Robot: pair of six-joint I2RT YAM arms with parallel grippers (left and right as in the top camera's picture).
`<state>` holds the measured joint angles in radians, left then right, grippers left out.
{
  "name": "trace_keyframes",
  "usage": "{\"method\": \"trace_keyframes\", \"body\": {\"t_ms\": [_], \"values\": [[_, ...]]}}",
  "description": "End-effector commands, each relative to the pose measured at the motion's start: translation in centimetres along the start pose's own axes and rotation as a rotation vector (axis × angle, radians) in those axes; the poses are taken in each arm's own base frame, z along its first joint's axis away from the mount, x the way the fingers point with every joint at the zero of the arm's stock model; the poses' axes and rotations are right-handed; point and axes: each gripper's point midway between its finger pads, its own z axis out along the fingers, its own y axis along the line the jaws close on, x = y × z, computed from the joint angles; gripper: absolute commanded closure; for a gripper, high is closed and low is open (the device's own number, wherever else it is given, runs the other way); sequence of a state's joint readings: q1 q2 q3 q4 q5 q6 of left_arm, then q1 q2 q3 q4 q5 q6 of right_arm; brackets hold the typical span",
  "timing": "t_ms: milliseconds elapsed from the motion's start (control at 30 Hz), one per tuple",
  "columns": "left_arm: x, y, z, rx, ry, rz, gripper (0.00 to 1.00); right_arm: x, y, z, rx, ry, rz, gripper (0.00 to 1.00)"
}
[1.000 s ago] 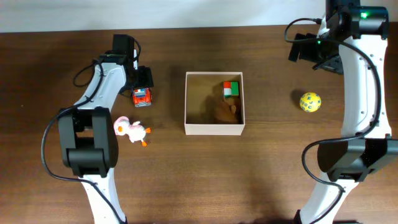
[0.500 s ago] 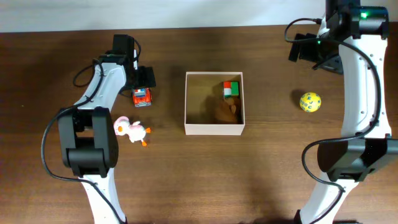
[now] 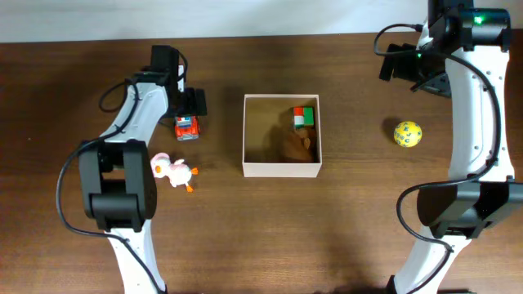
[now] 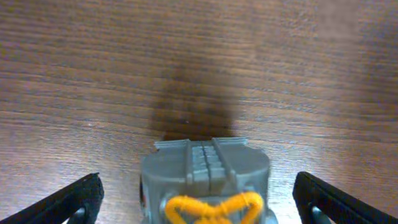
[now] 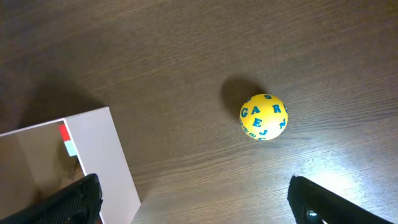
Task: Pack container
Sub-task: 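Lower the left gripper onto the red fire truck and close on it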
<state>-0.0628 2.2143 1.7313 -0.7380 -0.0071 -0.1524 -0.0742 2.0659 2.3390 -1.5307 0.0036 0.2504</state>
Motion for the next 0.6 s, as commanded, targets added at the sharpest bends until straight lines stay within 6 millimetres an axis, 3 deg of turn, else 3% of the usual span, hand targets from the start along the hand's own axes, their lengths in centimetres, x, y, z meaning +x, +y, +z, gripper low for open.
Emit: {"method": "trace_keyframes", "body": {"t_ms": [0, 167, 367, 567], "values": [[2.02, -0.05, 2.4, 0.002, 0.072, 0.022, 0.0, -0.34, -0.07, -0.41, 0.004, -0.018, -0.006, 0.01], [2.56, 0.05, 2.78, -0.002, 0.094, 0.021, 0.0, -0.34, -0.06, -0.41, 0.004, -0.018, -0.006, 0.01], [2.65, 0.03, 2.75, -0.001, 0.098, 0.022, 0.16, -0.34, -0.07, -0.41, 0.004, -0.018, -0.006, 0.01], [2.19, -0.01, 2.25, -0.001, 0.093, 0.021, 0.22, -0.34, -0.06, -0.41, 0.004, -0.018, -0.006, 0.01]]}}
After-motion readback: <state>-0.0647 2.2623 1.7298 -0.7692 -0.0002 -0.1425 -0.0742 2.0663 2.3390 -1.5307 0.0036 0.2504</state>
